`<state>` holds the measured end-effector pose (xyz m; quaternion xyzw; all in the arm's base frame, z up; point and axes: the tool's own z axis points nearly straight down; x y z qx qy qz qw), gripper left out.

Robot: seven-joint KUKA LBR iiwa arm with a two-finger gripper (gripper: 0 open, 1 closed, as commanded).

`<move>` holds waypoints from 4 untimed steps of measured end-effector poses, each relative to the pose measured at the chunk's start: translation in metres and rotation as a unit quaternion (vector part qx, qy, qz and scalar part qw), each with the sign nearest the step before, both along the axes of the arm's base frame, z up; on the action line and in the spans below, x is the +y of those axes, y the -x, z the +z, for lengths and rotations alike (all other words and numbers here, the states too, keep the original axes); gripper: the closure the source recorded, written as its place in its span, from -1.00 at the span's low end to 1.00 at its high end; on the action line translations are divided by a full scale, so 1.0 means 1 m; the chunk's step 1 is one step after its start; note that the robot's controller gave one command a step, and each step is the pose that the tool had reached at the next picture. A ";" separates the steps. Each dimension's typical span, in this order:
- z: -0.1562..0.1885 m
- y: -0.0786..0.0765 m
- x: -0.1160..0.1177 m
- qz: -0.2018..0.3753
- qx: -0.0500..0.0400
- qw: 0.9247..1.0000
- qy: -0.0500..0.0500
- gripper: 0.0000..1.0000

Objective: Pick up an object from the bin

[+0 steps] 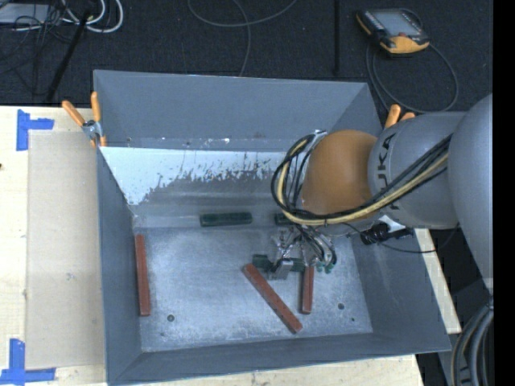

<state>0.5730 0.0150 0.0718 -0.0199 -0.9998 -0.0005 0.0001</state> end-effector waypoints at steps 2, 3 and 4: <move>-0.001 0.000 -0.001 -0.002 0.000 1.000 0.000 1.00; -0.001 0.000 -0.001 -0.002 0.000 1.000 0.000 1.00; 0.159 0.024 -0.007 -0.007 -0.003 1.000 0.000 1.00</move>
Offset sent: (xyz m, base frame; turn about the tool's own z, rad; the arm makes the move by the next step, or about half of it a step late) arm 0.0000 0.0000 0.0000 0.0000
